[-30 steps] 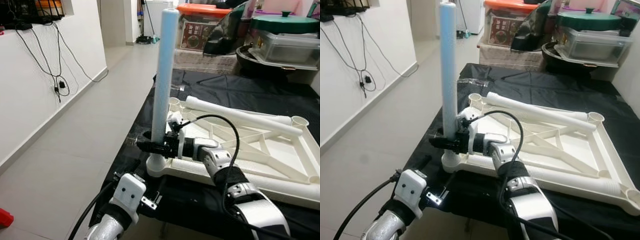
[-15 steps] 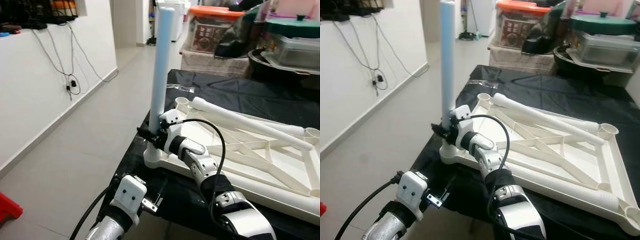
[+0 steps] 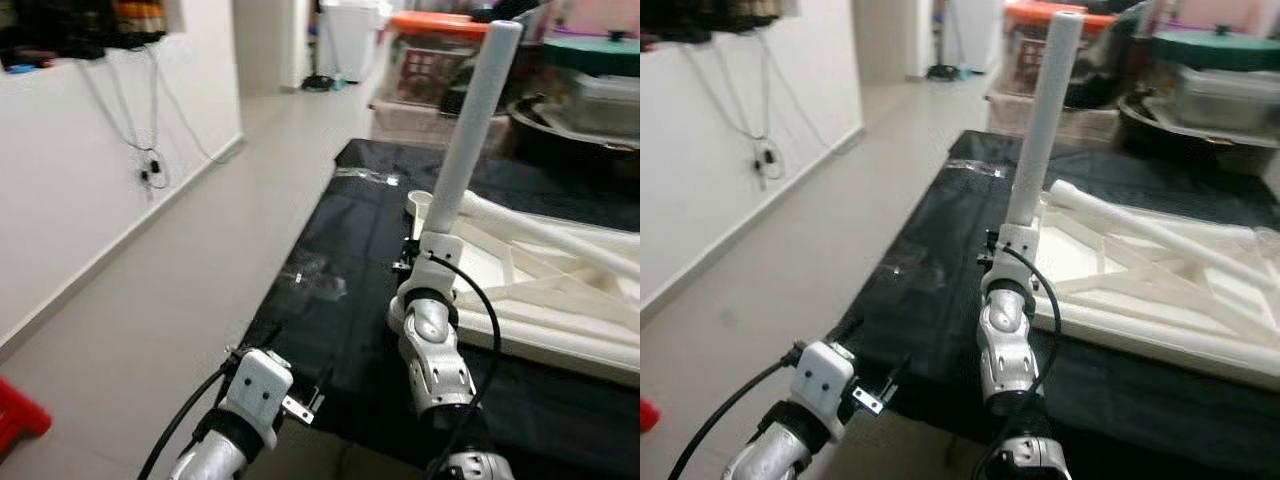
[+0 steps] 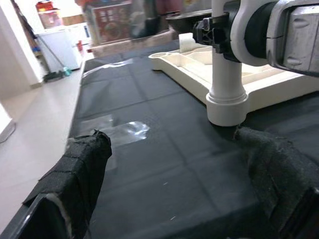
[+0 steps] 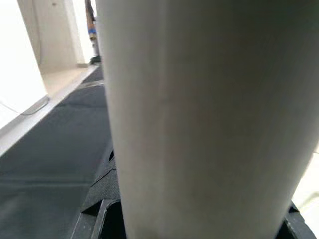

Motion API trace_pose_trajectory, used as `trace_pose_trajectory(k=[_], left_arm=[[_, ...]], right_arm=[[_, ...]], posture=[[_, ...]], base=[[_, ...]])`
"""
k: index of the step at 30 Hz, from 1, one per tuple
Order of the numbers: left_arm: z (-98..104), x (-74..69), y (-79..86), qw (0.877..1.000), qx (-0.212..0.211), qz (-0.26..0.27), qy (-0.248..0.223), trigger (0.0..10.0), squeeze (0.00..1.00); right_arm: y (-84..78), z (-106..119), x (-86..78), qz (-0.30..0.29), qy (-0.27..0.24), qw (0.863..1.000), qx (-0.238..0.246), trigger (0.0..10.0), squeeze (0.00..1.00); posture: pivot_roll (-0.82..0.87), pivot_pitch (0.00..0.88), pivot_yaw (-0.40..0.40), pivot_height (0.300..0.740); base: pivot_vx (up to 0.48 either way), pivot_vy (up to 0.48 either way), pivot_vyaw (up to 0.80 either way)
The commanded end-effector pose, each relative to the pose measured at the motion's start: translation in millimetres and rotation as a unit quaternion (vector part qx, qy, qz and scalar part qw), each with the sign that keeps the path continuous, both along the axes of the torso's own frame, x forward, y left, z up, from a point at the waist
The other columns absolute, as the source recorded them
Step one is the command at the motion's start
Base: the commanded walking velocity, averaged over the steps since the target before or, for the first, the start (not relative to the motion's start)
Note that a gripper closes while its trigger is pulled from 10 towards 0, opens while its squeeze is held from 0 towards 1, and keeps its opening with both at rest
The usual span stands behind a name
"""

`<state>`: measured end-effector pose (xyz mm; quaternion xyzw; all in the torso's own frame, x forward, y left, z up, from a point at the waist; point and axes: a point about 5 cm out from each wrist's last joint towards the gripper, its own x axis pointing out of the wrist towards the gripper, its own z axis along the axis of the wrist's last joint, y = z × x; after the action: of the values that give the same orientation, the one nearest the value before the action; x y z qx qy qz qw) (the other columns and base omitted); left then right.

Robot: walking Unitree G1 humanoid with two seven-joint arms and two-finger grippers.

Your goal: Building children table

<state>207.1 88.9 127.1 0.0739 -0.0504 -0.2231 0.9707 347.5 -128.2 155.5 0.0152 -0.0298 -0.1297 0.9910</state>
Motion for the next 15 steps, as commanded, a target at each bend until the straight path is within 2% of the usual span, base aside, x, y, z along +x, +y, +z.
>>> trace_pose_trajectory(k=[1, 2, 3, 6, 7, 9, 11, 12, 14, 15], left_arm=[[-3.3, 0.2, 0.3, 1.000, 0.004, 0.001, 0.007, 10.0, 0.00], [-3.1, 0.3, 0.2, 1.000, 0.004, 0.001, 0.006, 10.0, 0.00], [-3.0, 0.5, 0.2, 1.000, 0.003, 0.001, 0.006, 10.0, 0.00], [-3.1, 0.7, 0.2, 1.000, 0.003, 0.001, 0.007, 10.0, 0.00], [-3.1, 0.8, 0.4, 1.000, 0.003, 0.001, 0.007, 10.0, 0.00], [-3.2, 0.9, 0.4, 1.000, 0.003, 0.001, 0.007, 10.0, 0.00], [-3.2, 1.1, 0.6, 1.000, 0.003, 0.002, 0.007, 10.0, 0.00], [-3.2, 1.1, 0.6, 1.000, 0.003, 0.002, 0.007, 10.0, 0.00], [-3.1, 1.3, 0.7, 1.000, 0.003, 0.002, 0.007, 10.0, 0.00], [-3.1, 1.3, 0.7, 1.000, 0.003, 0.002, 0.007, 10.0, 0.00]], right_arm=[[49.6, -7.2, -8.5, 0.066, 0.014, 0.996, 0.054, 10.0, 0.27], [55.3, -6.7, -8.0, 0.091, 0.012, 0.994, 0.055, 10.0, 0.27], [58.5, -5.9, -6.9, 0.115, 0.006, 0.992, 0.055, 10.0, 1.00], [57.2, -3.3, -6.9, 0.121, -0.006, 0.992, 0.044, 10.0, 0.98], [54.3, -2.2, -5.1, 0.129, -0.010, 0.990, 0.046, 10.0, 0.00], [52.2, -1.4, -3.9, 0.135, -0.013, 0.990, 0.048, 10.0, 0.00], [41.4, 2.0, 6.3, 0.198, -0.024, 0.979, 0.046, 10.0, 0.00], [41.4, 2.0, 6.3, 0.198, -0.024, 0.979, 0.046, 10.0, 0.00], [33.8, 4.3, 14.4, 0.271, -0.022, 0.961, 0.043, 10.0, 0.00], [33.8, 4.3, 14.4, 0.271, -0.022, 0.961, 0.043, 10.0, 0.00]], posture=[[0.12, 0.000, -0.054, 0.740], [0.12, 0.000, -0.054, 0.740], [0.12, 0.000, -0.053, 0.740], [0.12, 0.000, -0.054, 0.740], [0.11, 0.000, -0.052, 0.740], [0.12, 0.000, -0.052, 0.740], [0.12, 0.000, -0.052, 0.740], [0.12, 0.000, -0.052, 0.740], [0.12, 0.000, -0.052, 0.740], [0.12, 0.000, -0.052, 0.740]], base=[[0.000, 0.000, 0.00], [0.000, 0.000, 0.00], [0.000, 0.000, 0.00], [0.000, 0.000, 0.00], [0.000, 0.000, 0.00], [0.000, 0.000, 0.00], [0.000, 0.000, 0.00], [0.000, 0.000, 0.00], [0.000, 0.000, 0.00], [0.000, 0.000, 0.00]])
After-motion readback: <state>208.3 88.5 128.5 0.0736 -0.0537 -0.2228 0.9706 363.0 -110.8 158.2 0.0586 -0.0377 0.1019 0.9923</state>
